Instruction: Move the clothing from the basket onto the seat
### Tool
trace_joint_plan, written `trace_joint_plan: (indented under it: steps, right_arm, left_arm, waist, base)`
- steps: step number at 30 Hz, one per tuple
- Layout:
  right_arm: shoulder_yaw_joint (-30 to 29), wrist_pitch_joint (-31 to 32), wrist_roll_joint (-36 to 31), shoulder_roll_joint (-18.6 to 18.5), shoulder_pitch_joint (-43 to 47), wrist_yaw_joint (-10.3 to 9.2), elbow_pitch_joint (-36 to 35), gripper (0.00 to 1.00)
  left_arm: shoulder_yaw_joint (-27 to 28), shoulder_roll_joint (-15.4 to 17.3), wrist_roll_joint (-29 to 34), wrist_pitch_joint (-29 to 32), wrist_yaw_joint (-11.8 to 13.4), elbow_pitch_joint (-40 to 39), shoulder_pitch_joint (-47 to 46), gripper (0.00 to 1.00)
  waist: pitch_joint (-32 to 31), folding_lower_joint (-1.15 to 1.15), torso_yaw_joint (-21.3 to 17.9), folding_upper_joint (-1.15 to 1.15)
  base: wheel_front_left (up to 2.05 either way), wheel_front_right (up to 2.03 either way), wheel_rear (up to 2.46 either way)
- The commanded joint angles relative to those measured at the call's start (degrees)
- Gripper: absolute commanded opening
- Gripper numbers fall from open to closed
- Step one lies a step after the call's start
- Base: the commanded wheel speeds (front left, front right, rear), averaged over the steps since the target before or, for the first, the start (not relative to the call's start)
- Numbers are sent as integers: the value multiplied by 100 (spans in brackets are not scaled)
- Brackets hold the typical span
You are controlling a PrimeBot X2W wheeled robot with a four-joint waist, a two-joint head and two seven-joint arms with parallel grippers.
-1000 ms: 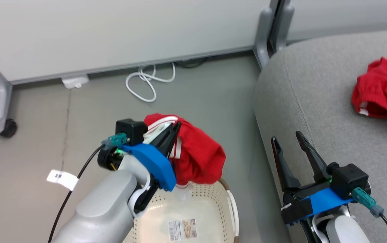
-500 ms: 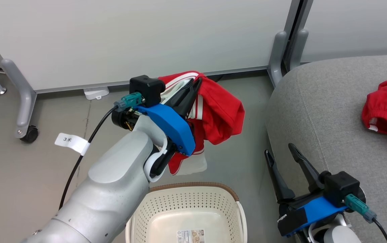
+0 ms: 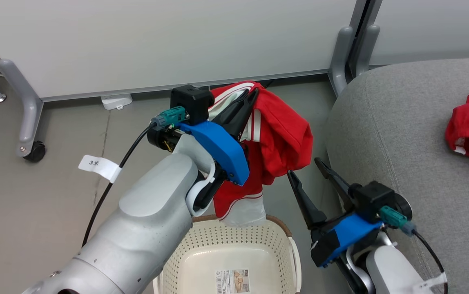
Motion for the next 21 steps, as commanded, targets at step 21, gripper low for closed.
trace_joint_plan:
  steps: [21]
  right_arm:
    - [-57, -271, 166, -11, -2169, 1, 2997, 93]
  left_arm:
    - [-493, -157, -168, -76, -7, -316, -233, 0]
  waist:
    - [80, 0, 208, 0]
  base:
    - [0, 0, 0]
